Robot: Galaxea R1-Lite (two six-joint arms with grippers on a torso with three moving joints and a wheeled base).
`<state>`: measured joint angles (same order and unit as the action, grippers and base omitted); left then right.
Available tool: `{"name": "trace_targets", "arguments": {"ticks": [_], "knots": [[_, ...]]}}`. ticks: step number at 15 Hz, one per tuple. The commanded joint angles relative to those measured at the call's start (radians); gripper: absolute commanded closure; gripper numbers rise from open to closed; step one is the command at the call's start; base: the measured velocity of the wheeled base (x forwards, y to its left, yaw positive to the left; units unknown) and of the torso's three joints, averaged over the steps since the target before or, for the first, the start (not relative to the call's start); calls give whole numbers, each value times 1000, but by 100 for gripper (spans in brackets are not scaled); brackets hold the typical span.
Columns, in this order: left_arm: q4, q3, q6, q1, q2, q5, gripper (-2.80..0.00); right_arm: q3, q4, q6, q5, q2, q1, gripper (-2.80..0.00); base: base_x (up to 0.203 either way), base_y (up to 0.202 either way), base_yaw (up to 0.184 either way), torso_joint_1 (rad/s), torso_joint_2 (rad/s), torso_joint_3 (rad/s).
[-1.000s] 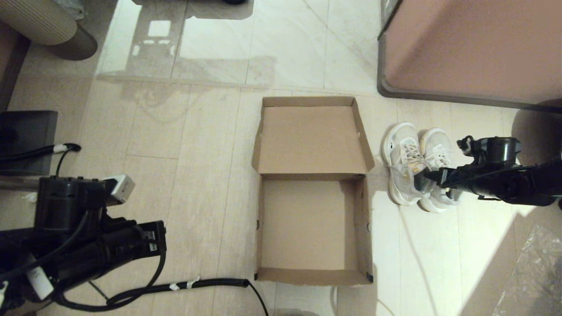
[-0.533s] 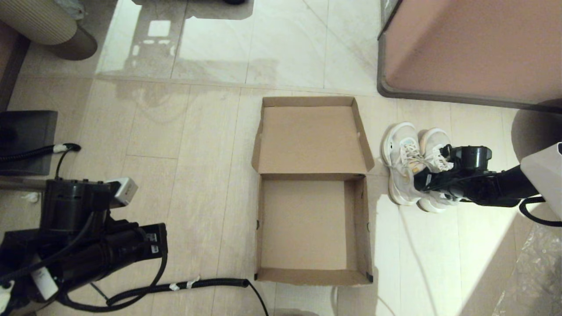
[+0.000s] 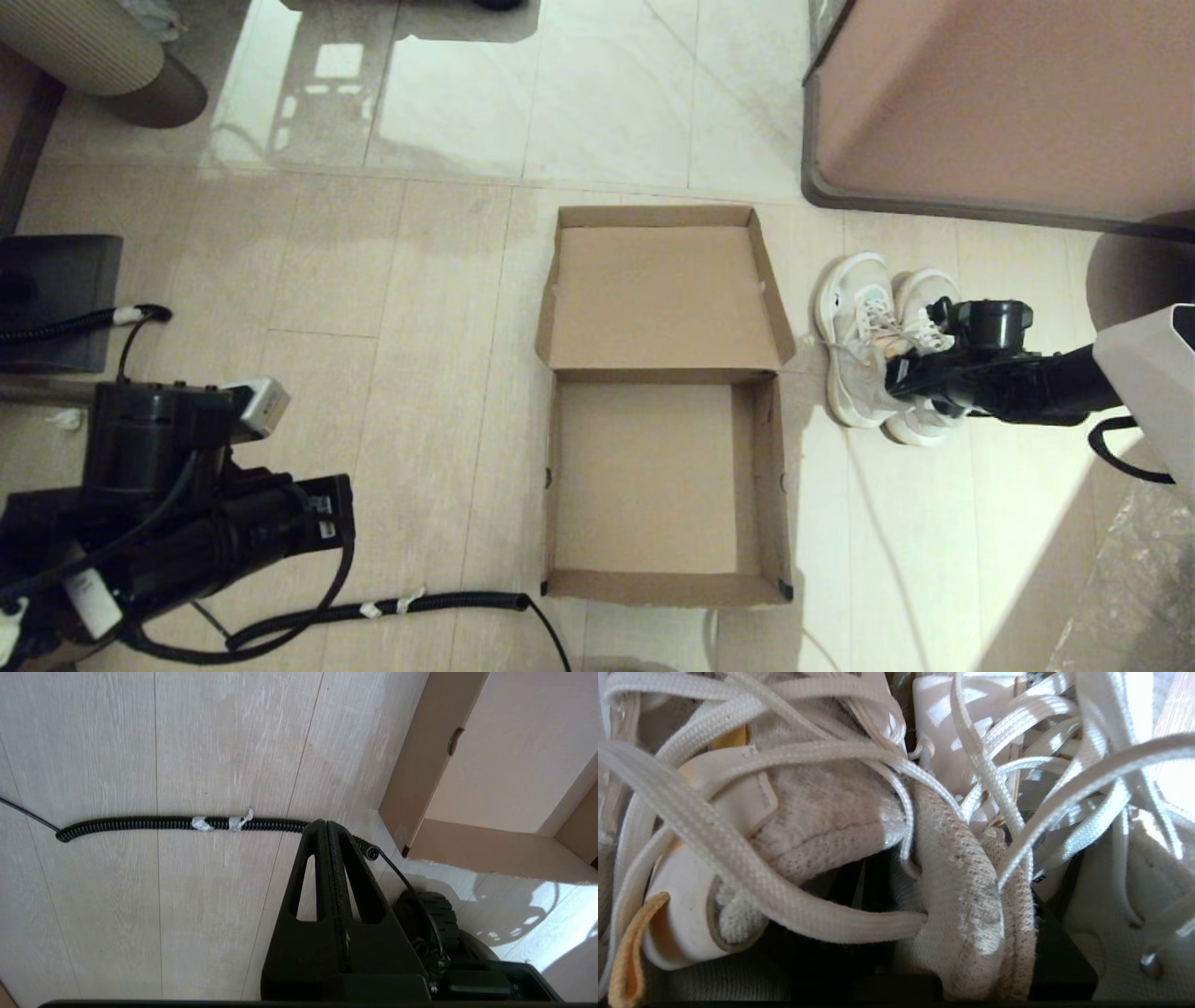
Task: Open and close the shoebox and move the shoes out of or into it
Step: Put the shoes into the shoe box
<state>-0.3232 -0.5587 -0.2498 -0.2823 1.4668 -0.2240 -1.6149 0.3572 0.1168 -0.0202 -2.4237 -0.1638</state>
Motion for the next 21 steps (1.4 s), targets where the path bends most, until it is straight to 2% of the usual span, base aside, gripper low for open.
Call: {"name": "trace_targets", "arguments": {"ticks": [1, 4, 9, 12, 14, 18, 21], "knots": [[-2, -4, -2, 0, -5, -1, 0, 12, -56, 14, -1, 80, 1, 0, 0, 0, 0, 0, 0, 0], [-2, 5, -3, 0, -9, -1, 0, 82, -130, 50, -1, 214, 1, 0, 0, 0, 0, 0, 0, 0], [0, 51, -3, 0, -62, 0, 0, 373, -156, 74, 1, 554, 18, 0, 0, 0, 0, 0, 0, 0], [-2, 83, -51, 0, -56, 0, 0, 574, -180, 77, 5, 763, 44, 0, 0, 0, 0, 0, 0, 0], [-1, 87, -62, 0, -55, 0, 0, 680, -190, 88, 7, 864, 74, 0, 0, 0, 0, 0, 0, 0], [7, 123, -60, 1, -65, -3, 0, 770, -253, 111, 11, 1021, 111, 0, 0, 0, 0, 0, 0, 0], [6, 137, -62, 39, -65, -2, 0, 790, -319, 116, 23, 1079, 178, 0, 0, 0, 0, 0, 0, 0]]}}
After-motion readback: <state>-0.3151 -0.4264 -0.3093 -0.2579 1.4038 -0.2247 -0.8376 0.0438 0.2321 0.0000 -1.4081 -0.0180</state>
